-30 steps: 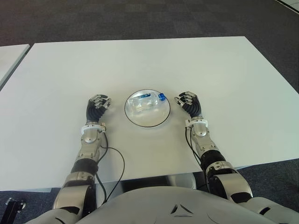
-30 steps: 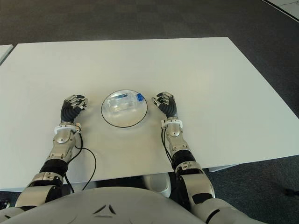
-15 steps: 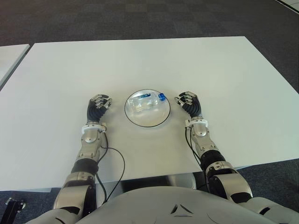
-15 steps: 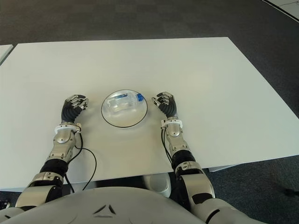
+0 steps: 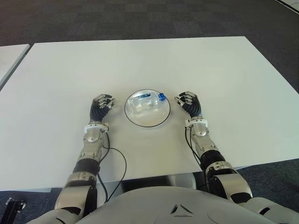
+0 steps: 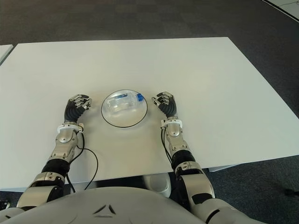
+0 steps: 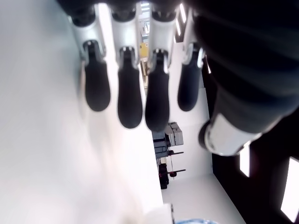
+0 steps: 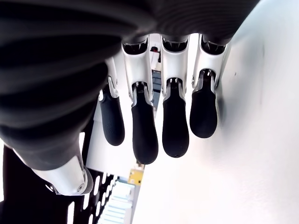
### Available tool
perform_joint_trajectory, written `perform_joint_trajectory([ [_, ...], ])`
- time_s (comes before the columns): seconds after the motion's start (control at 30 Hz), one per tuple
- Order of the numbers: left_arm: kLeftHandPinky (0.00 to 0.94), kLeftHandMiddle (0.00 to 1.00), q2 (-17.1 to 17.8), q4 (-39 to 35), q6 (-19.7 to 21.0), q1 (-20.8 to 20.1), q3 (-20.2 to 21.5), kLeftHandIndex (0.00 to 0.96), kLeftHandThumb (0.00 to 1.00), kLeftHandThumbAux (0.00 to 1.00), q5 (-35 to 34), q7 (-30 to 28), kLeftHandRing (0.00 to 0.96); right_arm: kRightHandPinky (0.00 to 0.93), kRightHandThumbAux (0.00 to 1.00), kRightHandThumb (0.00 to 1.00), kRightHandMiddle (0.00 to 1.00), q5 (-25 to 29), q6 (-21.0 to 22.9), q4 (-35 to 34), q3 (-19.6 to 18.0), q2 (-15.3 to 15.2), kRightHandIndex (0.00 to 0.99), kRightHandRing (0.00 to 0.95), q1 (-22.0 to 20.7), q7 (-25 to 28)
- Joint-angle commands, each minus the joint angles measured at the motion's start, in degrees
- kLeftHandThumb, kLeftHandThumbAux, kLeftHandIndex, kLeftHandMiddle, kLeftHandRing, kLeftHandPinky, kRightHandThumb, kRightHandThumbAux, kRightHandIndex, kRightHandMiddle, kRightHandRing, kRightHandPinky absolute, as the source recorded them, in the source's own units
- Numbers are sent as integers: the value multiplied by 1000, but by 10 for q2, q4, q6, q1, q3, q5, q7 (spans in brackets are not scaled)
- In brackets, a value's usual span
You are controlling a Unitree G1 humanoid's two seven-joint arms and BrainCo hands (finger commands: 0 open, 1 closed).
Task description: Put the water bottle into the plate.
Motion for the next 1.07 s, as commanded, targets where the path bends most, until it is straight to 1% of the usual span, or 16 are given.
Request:
perform_joint_trajectory([
  [0.03, 547, 577, -8, 18, 32, 24, -9, 432, 705, 715, 3, -13, 566, 614, 730, 706, 609, -1, 18, 6, 2, 4, 434, 613, 14, -2],
  [0.33, 551, 584, -10, 20, 20, 26, -11, 432, 706, 715, -2, -18, 573, 605, 730, 706, 610, 3, 17, 6, 1, 5, 434, 611, 14, 1],
  [0.63, 543, 586, -13, 16, 23, 28, -12, 432, 706, 715, -2, -21, 569, 620, 730, 706, 616, 3, 23, 3, 0, 6, 434, 617, 14, 0],
  [1.07, 545, 592, -16, 9, 21, 32, -11, 433, 707, 715, -4, -24, 566, 616, 730, 707, 608, 1, 27, -2, 1, 6, 434, 612, 17, 0],
])
